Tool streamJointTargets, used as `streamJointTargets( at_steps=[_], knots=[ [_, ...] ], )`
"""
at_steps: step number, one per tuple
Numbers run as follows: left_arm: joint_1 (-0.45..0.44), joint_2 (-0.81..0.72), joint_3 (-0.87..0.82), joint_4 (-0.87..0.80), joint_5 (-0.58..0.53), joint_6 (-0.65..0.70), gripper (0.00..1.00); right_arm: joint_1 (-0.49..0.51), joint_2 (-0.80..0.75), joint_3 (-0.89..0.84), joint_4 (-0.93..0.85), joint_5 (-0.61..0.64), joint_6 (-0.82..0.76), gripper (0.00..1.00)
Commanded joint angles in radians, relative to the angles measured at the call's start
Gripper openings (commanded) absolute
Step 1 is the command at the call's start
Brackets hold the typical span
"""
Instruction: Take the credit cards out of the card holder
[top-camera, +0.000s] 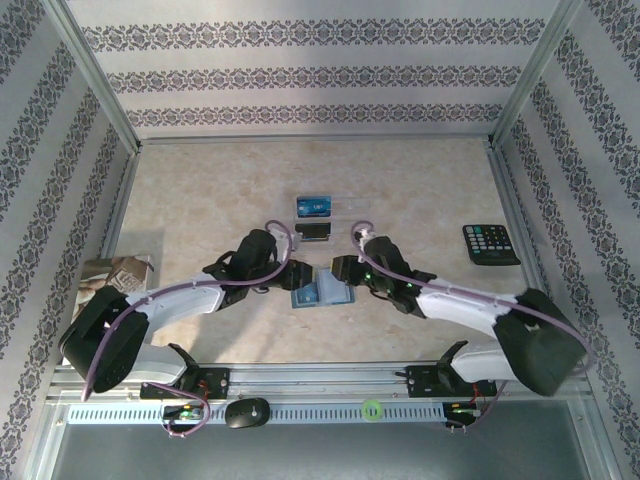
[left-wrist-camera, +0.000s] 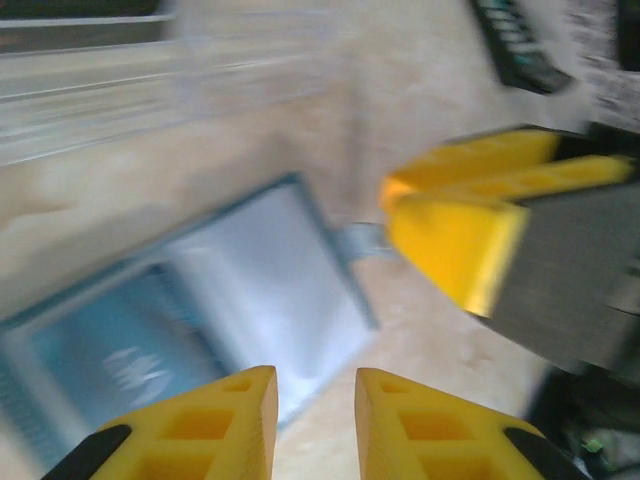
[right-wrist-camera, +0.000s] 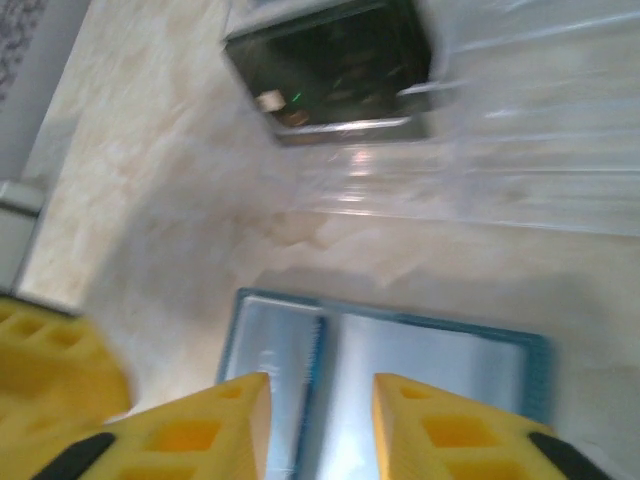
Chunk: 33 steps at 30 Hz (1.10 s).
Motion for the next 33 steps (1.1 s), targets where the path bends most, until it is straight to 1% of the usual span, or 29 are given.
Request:
streamJointTargets(
  at_steps=[1, 2, 5, 7, 9, 13, 16, 18, 20, 25, 27, 33],
  knots=[
    [0.027, -0.004, -0.019, -0.094, -0.081, 0.008, 0.30, 0.008, 0.135, 0.099, 0.030, -0.238, 0.046, 0.26],
    [0.029, 0.002, -0.021, -0.100, -0.090, 0.011, 0.32, 0.013, 0.181, 0.120, 0.028, -0.260, 0.058, 0.24],
    [0.034, 0.024, -0.014, -0.119, -0.118, 0.030, 0.34, 0.032, 0.272, 0.149, 0.032, -0.262, 0.094, 0.23],
    [0.037, 0.039, -0.009, -0.121, -0.127, 0.043, 0.29, 0.043, 0.303, 0.157, 0.028, -0.244, 0.107, 0.21],
    [0.037, 0.064, 0.003, -0.120, -0.125, 0.055, 0.27, 0.046, 0.308, 0.166, 0.001, -0.212, 0.112, 0.21],
    [0.037, 0.106, 0.026, -0.110, -0.110, 0.063, 0.29, 0.040, 0.303, 0.174, -0.070, -0.165, 0.118, 0.21],
    [0.036, 0.131, 0.038, -0.122, -0.111, 0.065, 0.29, 0.038, 0.317, 0.187, -0.114, -0.146, 0.120, 0.21],
    [0.034, 0.142, 0.041, -0.132, -0.112, 0.067, 0.24, 0.039, 0.322, 0.197, -0.142, -0.137, 0.120, 0.21],
    [0.028, 0.148, 0.050, -0.151, -0.126, 0.076, 0.21, 0.038, 0.321, 0.200, -0.159, -0.127, 0.119, 0.21],
    [0.015, 0.177, 0.055, -0.167, -0.143, 0.090, 0.22, 0.041, 0.314, 0.210, -0.202, -0.095, 0.111, 0.21],
    [0.011, 0.189, 0.057, -0.172, -0.149, 0.093, 0.22, 0.039, 0.315, 0.207, -0.204, -0.091, 0.109, 0.22],
    [0.010, 0.226, 0.064, -0.183, -0.153, 0.097, 0.16, 0.037, 0.329, 0.212, -0.187, -0.111, 0.102, 0.22]
  ],
)
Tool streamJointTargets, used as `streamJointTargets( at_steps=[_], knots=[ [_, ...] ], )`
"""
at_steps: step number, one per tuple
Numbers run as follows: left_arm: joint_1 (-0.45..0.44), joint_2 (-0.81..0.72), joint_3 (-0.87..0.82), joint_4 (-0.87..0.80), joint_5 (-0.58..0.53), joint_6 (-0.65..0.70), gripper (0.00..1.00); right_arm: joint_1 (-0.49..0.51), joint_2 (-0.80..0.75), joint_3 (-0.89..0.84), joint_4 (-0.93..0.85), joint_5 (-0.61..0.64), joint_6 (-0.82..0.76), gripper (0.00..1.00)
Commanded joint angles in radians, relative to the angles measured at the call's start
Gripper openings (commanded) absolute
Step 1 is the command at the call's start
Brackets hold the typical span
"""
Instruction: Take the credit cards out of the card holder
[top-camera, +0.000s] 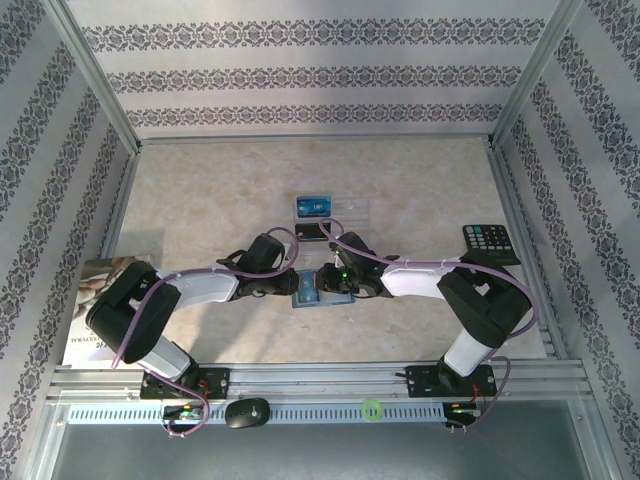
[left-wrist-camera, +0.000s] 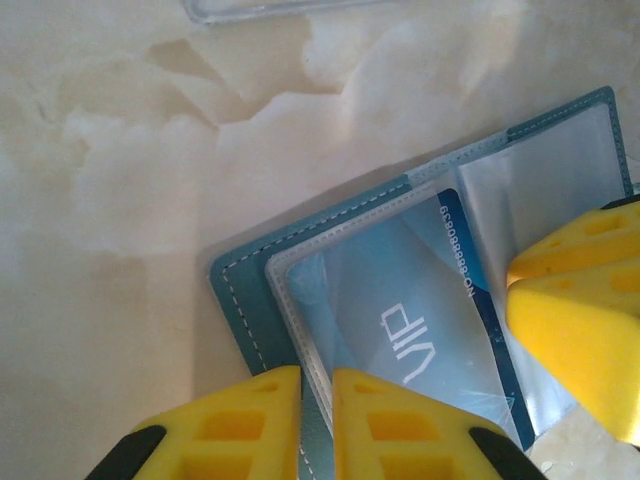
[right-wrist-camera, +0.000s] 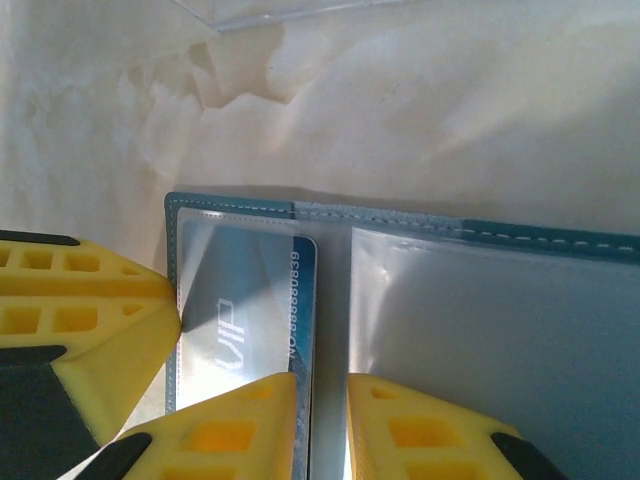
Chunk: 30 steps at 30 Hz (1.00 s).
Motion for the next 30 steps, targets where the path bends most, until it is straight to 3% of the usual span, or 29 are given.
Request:
streamJointTargets(
  at_steps=[1, 8, 16, 18, 30],
  knots=[
    [-0.011, 0.032, 0.019, -0.048, -0.018, 0.026, 0.15, -0.006, 0.021, 0.022, -0.007, 0.005, -0.004, 0.22],
    [-0.013, 0.045, 0.007, -0.042, -0.003, 0.022, 0.11, -0.010, 0.037, 0.022, 0.034, -0.036, 0.004, 0.20],
    [-0.020, 0.067, 0.015, -0.022, 0.021, 0.017, 0.09, -0.022, 0.054, 0.003, 0.093, -0.074, 0.028, 0.06],
    [-0.019, 0.061, 0.014, -0.023, 0.017, 0.015, 0.08, -0.028, 0.039, -0.012, 0.098, -0.059, 0.033, 0.00],
    [-0.015, 0.051, 0.018, -0.039, 0.006, 0.026, 0.08, -0.036, -0.095, -0.093, 0.037, 0.095, 0.035, 0.00]
  ],
)
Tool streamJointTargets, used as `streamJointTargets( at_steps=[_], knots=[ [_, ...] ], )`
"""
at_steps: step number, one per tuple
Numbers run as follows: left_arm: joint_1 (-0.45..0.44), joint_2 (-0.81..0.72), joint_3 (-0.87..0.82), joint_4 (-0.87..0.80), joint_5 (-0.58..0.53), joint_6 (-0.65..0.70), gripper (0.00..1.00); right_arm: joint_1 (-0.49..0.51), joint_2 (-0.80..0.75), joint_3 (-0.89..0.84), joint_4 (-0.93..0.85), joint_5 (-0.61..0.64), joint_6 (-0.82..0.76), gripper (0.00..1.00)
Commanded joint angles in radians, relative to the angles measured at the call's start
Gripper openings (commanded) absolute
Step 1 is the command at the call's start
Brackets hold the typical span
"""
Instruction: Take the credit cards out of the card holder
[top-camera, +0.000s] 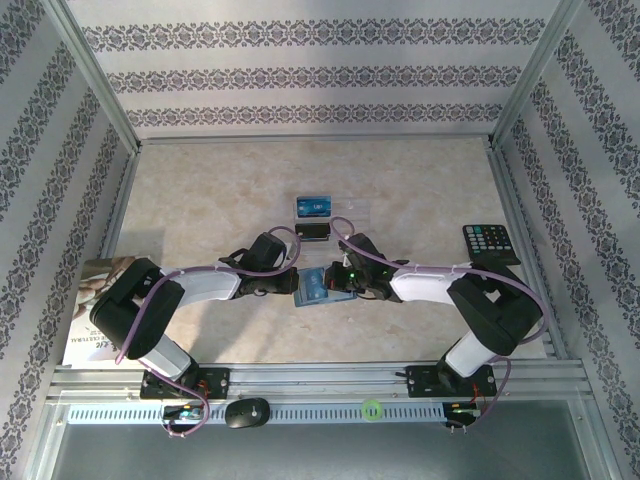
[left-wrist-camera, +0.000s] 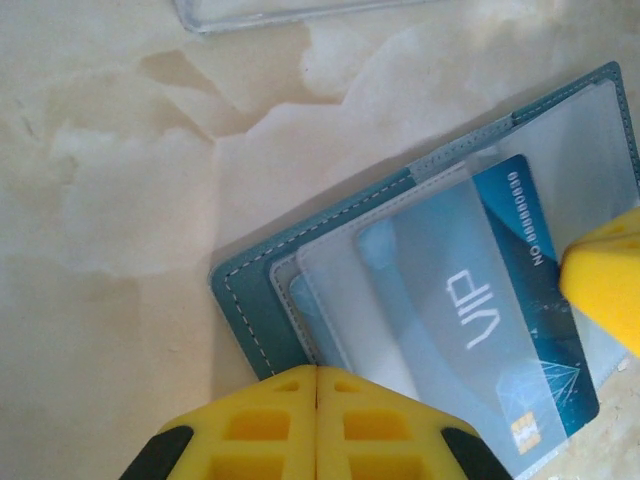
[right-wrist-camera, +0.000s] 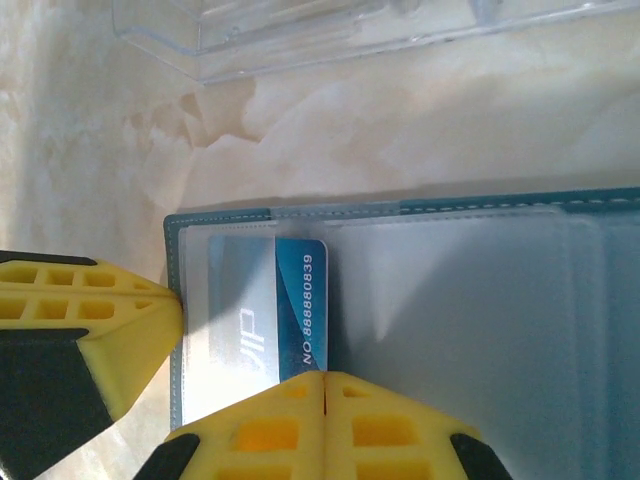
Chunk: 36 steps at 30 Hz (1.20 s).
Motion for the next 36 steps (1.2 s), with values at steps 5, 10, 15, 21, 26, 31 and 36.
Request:
streamJointTargets(
  at_steps=[5, 10, 15, 21, 26, 31, 36],
  knots=[
    [-0.006, -0.022, 0.013, -0.054, -0.002, 0.026, 0.18, -0.008, -0.015, 0.024, -0.053, 0.015, -0.030, 0.22],
    [-0.006, -0.124, 0.032, -0.119, -0.033, 0.056, 0.17, -0.010, -0.086, 0.039, -0.111, 0.045, -0.088, 0.29],
    [-0.018, -0.136, 0.051, -0.100, 0.003, 0.057, 0.12, -0.010, -0.068, 0.093, -0.129, -0.065, -0.144, 0.28],
    [-0.052, -0.014, 0.073, -0.028, 0.017, 0.025, 0.06, -0.004, 0.015, 0.130, -0.116, -0.117, -0.141, 0.30],
    [-0.049, 0.015, 0.074, -0.071, -0.046, 0.050, 0.02, -0.006, 0.039, 0.133, -0.136, -0.093, -0.140, 0.30],
    [-0.046, 0.043, 0.072, -0.069, -0.048, 0.057, 0.01, -0.006, 0.067, 0.133, -0.142, -0.088, -0.136, 0.29],
    [-0.045, 0.059, 0.068, -0.066, -0.042, 0.057, 0.00, -0.005, 0.089, 0.137, -0.143, -0.087, -0.131, 0.29]
  ],
)
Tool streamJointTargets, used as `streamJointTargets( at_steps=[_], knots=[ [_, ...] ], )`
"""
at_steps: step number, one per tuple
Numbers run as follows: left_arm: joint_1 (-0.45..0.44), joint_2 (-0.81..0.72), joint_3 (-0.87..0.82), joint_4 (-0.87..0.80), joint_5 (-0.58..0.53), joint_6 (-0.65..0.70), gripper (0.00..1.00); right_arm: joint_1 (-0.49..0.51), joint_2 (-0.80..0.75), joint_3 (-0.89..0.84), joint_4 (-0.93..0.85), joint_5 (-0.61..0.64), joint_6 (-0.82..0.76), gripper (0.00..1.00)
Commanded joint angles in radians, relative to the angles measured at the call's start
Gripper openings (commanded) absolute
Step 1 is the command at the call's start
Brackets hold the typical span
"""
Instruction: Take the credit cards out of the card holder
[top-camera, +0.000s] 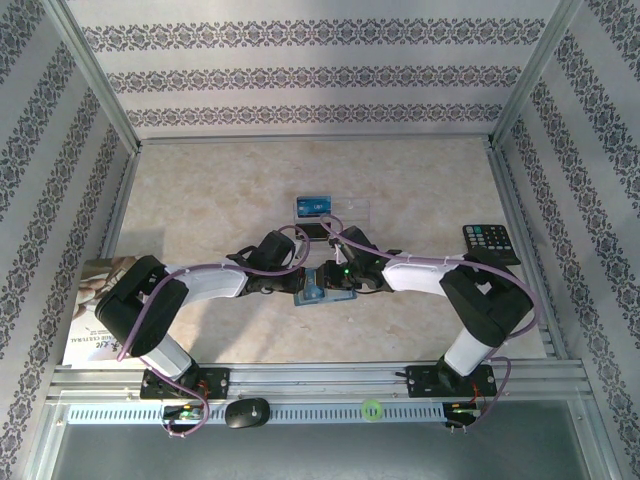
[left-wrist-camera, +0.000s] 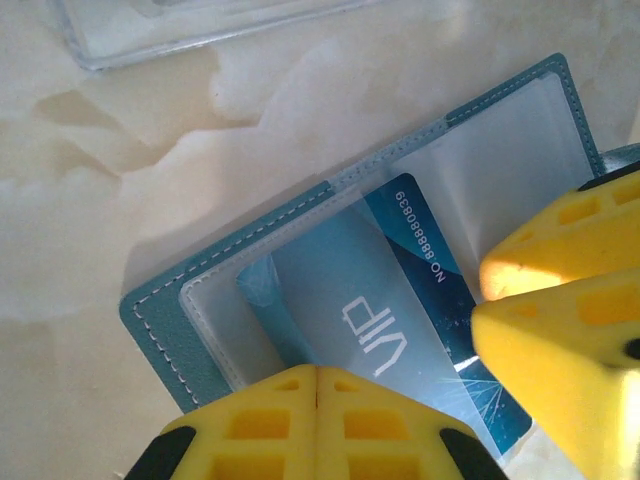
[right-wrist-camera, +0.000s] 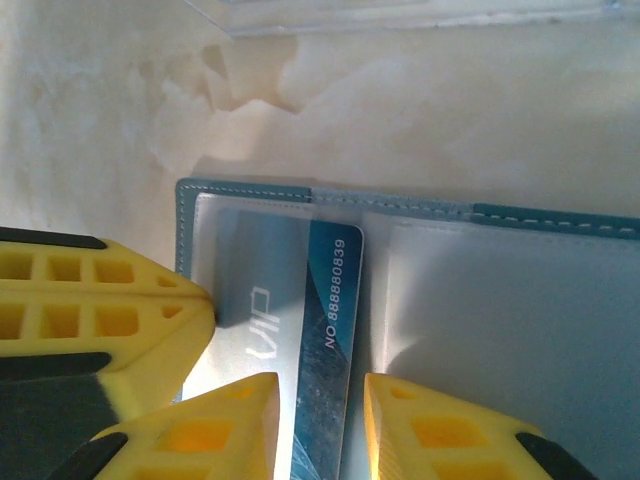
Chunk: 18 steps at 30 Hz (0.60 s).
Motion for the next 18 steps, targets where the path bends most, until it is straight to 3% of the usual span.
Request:
streamJointTargets(
  at_steps=[1, 7, 16, 18],
  knots=[
    [0.000, 0.032, 0.001, -0.024, -0.018, 0.021, 0.00, 0.001, 0.020, 0.022, -0.012, -0.001, -0.014, 0.29],
    [0.000, 0.038, -0.002, -0.017, -0.001, 0.019, 0.00, 0.000, 0.040, 0.023, 0.021, -0.034, 0.001, 0.25],
    [0.003, 0.023, -0.009, -0.033, -0.005, 0.027, 0.00, -0.008, 0.006, -0.026, 0.052, 0.017, 0.032, 0.00],
    [0.006, 0.025, -0.011, -0.032, 0.000, 0.025, 0.00, -0.013, -0.019, -0.045, 0.053, 0.040, 0.038, 0.00]
  ],
)
